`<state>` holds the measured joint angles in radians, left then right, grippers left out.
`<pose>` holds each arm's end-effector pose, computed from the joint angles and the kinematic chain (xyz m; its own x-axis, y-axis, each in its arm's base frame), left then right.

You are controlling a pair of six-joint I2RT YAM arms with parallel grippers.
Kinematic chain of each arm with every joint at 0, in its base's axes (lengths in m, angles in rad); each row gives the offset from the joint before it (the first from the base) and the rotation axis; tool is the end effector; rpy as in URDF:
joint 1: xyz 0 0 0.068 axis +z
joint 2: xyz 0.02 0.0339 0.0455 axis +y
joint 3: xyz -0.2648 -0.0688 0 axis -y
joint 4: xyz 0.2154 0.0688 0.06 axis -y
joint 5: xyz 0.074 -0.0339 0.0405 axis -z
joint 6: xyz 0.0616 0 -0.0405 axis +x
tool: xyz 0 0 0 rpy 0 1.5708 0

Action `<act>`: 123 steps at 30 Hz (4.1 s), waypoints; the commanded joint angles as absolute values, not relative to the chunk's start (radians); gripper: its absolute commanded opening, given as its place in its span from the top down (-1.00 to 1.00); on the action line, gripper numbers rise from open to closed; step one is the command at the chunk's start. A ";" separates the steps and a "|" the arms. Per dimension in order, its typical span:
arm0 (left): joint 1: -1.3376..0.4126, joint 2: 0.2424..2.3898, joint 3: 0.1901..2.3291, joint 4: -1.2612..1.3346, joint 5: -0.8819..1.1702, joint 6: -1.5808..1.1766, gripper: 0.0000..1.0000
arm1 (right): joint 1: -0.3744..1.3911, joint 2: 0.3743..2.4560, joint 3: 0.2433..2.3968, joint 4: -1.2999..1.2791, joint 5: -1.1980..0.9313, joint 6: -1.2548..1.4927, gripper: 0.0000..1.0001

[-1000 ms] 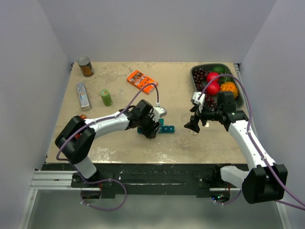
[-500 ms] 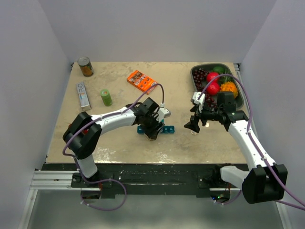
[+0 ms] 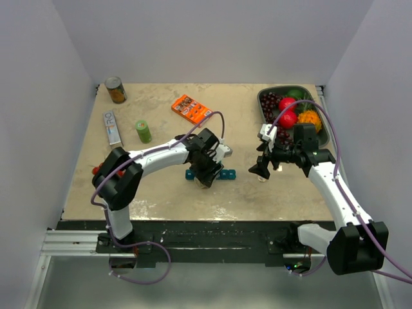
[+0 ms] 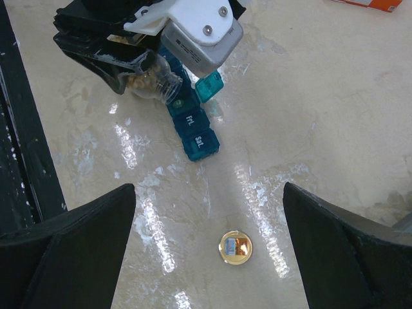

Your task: Sort the pills into containers

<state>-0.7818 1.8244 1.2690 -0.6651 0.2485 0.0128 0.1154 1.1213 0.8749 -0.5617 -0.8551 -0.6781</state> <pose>0.2356 -0.2552 0.1816 -0.6570 0.6698 -0.3461 0.7513 0.6199 -0.2266 0.2008 0.0701 0.2749 -0.1870 -0.4360 -0.8803 -0.9127 0.4086 -0.0085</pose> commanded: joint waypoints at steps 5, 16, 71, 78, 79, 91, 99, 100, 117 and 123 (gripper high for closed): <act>-0.788 1.856 1.370 -0.756 0.230 0.021 1.00 | 0.109 1.118 0.899 -0.563 -0.876 -0.692 -0.98; -0.790 1.902 1.434 -0.821 0.219 0.026 1.00 | 0.109 1.117 0.899 -0.565 -0.877 -0.692 -0.98; -0.807 1.024 0.548 0.321 0.341 0.008 1.00 | 0.109 1.071 0.856 -0.531 -0.865 -0.756 -0.98; -0.821 0.736 0.239 0.796 0.342 0.014 1.00 | 0.109 1.107 0.880 -0.623 -0.900 -0.867 -0.98; -0.822 0.726 0.250 0.779 0.341 0.021 1.00 | 0.110 1.117 0.899 -0.643 -0.896 -0.888 -0.98; -0.824 0.568 0.427 0.282 0.425 0.279 1.00 | 0.109 1.325 0.925 -0.706 -0.451 -0.965 -0.98; -0.807 0.482 0.377 0.200 0.426 0.288 1.00 | 0.110 1.476 0.914 -0.623 -0.417 -0.945 -0.98; -0.801 0.476 0.373 0.189 0.431 0.287 1.00 | 0.110 1.479 0.910 -0.606 -0.420 -0.957 -0.98; -0.801 0.462 0.365 0.155 0.445 0.282 1.00 | 0.167 1.539 0.833 -0.560 -0.394 -1.066 -0.69; -0.801 0.482 0.367 0.153 0.463 0.275 1.00 | 0.190 1.546 0.813 -0.525 -0.356 -1.048 -0.33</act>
<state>-0.8051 0.4675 0.3599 0.1318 0.4290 0.2661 0.1806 1.5398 0.8249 -0.5644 -0.3878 -1.0485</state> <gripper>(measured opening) 0.571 0.705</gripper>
